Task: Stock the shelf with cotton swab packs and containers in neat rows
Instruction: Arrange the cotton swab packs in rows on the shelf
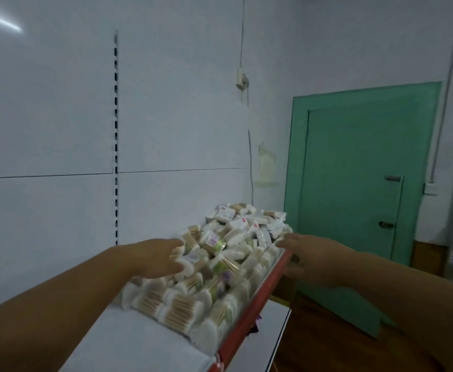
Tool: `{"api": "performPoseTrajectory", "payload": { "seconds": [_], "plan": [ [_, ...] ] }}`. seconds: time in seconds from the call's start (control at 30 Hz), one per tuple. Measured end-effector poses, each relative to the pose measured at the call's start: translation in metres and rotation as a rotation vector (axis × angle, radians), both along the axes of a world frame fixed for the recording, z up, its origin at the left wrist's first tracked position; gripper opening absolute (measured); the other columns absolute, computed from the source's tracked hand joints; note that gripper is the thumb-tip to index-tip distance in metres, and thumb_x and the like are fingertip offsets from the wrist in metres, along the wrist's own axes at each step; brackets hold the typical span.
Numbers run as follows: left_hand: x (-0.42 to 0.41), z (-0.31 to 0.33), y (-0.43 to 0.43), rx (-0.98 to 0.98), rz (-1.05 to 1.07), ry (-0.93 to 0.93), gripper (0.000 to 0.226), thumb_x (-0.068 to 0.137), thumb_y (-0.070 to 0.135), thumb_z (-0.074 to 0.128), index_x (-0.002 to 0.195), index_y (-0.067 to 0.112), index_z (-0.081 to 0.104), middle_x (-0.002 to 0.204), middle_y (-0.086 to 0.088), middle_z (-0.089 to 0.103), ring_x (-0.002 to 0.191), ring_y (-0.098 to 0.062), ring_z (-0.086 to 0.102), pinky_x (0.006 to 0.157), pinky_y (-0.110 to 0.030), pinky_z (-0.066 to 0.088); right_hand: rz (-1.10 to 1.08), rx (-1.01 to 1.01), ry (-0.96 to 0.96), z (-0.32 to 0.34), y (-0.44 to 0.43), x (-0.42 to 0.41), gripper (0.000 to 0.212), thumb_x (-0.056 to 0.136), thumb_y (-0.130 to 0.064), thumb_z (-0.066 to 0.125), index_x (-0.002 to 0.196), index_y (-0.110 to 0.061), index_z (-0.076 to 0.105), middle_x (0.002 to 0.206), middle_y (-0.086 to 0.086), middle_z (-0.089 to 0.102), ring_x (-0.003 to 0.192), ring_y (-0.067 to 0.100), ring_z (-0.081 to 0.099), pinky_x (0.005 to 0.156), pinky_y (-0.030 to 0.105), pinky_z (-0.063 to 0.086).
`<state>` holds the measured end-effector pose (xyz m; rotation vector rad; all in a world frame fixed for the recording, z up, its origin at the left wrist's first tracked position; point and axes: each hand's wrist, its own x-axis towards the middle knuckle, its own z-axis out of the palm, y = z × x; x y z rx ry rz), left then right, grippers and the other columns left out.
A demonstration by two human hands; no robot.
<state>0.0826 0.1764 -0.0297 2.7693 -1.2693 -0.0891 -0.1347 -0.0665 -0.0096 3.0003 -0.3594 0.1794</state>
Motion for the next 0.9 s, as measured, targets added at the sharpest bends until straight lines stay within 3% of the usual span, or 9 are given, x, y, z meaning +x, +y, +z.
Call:
{"api": "performPoseTrajectory", "payload": {
  "seconds": [0.17, 0.33, 0.53, 0.7, 0.77, 0.83, 0.9],
  "plan": [
    [0.044, -0.010, -0.068, -0.017, 0.030, -0.097, 0.064, 0.094, 0.045, 0.050, 0.150, 0.027, 0.026, 0.153, -0.002, 0.033, 0.137, -0.019, 0.035, 0.109, -0.030, 0.031, 0.010, 0.001, 0.026, -0.022, -0.067, 0.055, 0.059, 0.093, -0.049, 0.049, 0.146, -0.032, 0.029, 0.154, -0.005, 0.027, 0.138, 0.017, 0.030, 0.113, 0.036, 0.029],
    [0.067, -0.009, -0.113, -0.065, 0.030, -0.104, 0.051, 0.094, 0.038, 0.053, 0.142, 0.026, 0.041, 0.146, 0.002, 0.044, 0.131, -0.014, 0.043, 0.105, -0.025, 0.033, 0.115, 0.027, -0.031, -0.030, -0.127, 0.120, 0.054, 0.092, -0.046, 0.051, 0.142, -0.032, 0.036, 0.149, -0.007, 0.037, 0.131, 0.015, 0.039, 0.107, 0.034, 0.033],
    [0.083, 0.007, -0.175, -0.029, 0.096, -0.027, 0.038, 0.094, 0.037, 0.053, 0.131, 0.027, 0.054, 0.100, 0.016, 0.060, 0.089, -0.003, 0.054, 0.080, -0.018, 0.041, 0.460, 0.120, -0.187, -0.040, -0.169, 0.213, 0.045, 0.091, -0.036, 0.058, 0.134, -0.028, 0.049, 0.137, -0.006, 0.048, 0.125, 0.015, 0.041, 0.104, 0.030, 0.034],
    [0.086, 0.005, -0.201, -0.040, 0.220, 0.066, 0.034, 0.095, 0.034, 0.053, 0.128, 0.028, 0.055, 0.103, 0.016, 0.066, 0.095, -0.004, 0.057, 0.090, -0.023, 0.045, 0.765, -0.005, -0.126, -0.052, -0.167, 0.271, 0.034, 0.082, -0.039, 0.063, 0.115, -0.028, 0.062, 0.115, -0.004, 0.060, 0.108, 0.019, 0.054, 0.089, 0.031, 0.043],
    [0.085, 0.003, -0.193, -0.160, 0.286, 0.134, 0.029, 0.095, 0.029, 0.056, 0.124, 0.027, 0.058, 0.105, 0.012, 0.067, 0.099, -0.006, 0.062, 0.093, -0.025, 0.047, 0.797, 0.017, -0.198, -0.052, -0.168, 0.288, 0.028, 0.083, -0.033, 0.062, 0.110, -0.027, 0.062, 0.107, -0.002, 0.064, 0.099, 0.019, 0.059, 0.079, 0.028, 0.043],
    [0.081, 0.005, -0.185, -0.413, 0.354, 0.252, 0.023, 0.093, 0.029, 0.060, 0.116, 0.026, 0.062, 0.109, 0.009, 0.069, 0.104, -0.008, 0.064, 0.095, -0.026, 0.049, 0.721, 0.376, -0.285, -0.044, -0.172, 0.300, 0.024, 0.087, -0.028, 0.060, 0.111, -0.026, 0.058, 0.099, -0.001, 0.066, 0.087, 0.016, 0.062, 0.068, 0.024, 0.043],
    [0.080, 0.010, -0.182, -0.704, 0.413, 0.418, 0.034, 0.086, 0.038, 0.063, 0.117, 0.025, 0.061, 0.108, 0.008, 0.071, 0.102, -0.007, 0.066, 0.095, -0.029, 0.050, 0.634, 1.006, -0.202, -0.029, -0.175, 0.308, 0.015, 0.090, -0.023, 0.061, 0.103, -0.018, 0.058, 0.090, 0.004, 0.066, 0.071, 0.014, 0.062, 0.064, 0.025, 0.048]
  ]
}}
